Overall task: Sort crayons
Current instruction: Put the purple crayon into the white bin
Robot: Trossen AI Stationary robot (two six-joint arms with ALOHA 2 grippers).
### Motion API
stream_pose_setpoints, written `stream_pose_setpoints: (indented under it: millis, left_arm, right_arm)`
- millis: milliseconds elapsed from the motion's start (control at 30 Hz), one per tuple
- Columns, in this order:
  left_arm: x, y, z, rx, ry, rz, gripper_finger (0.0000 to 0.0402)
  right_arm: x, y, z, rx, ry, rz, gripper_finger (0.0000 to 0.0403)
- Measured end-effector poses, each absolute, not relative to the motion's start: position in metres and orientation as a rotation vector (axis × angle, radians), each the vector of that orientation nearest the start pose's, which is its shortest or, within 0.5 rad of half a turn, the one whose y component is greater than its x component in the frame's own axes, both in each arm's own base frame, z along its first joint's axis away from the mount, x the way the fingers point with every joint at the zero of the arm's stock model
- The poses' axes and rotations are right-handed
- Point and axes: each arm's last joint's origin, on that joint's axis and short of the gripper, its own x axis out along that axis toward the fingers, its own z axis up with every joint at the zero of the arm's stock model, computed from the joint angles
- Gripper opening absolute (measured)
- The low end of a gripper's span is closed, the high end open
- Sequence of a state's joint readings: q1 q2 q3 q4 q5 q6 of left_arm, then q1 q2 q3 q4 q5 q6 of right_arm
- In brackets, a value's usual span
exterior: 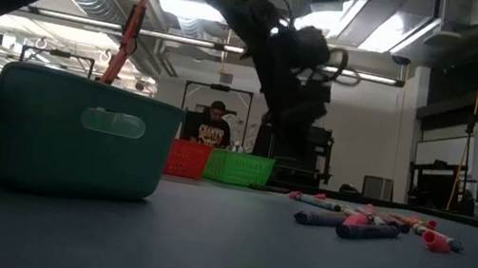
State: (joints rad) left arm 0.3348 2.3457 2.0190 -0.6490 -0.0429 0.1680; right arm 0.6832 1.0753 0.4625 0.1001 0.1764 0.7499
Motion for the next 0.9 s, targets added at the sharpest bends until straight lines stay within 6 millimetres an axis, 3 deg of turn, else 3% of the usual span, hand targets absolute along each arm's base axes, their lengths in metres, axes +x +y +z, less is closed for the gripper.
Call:
stream_pose_setpoints:
  millis: [200, 567, 700, 900]
  left_arm:
    - [0.473, 0.155, 0.224, 0.016, 0.979, 0.238, 0.0104]
    - [0.444, 0.145, 0.300, 0.007, 0.841, 0.192, 0.0104]
    - [0.437, 0.145, 0.307, 0.003, 0.847, 0.192, 0.0104]
    - [0.426, 0.139, 0.289, -0.033, 0.855, 0.148, 0.0104]
  right_arm:
    - [0.174, 0.101, 0.202, 0.425, 0.607, 0.202, 0.0166]
    - [0.187, 0.012, 0.207, 0.223, 0.574, -0.020, 0.0166]
    - [0.190, -0.022, 0.203, 0.210, 0.581, -0.080, 0.0166]
    - [0.193, -0.065, 0.196, 0.188, 0.559, -0.143, 0.0166]
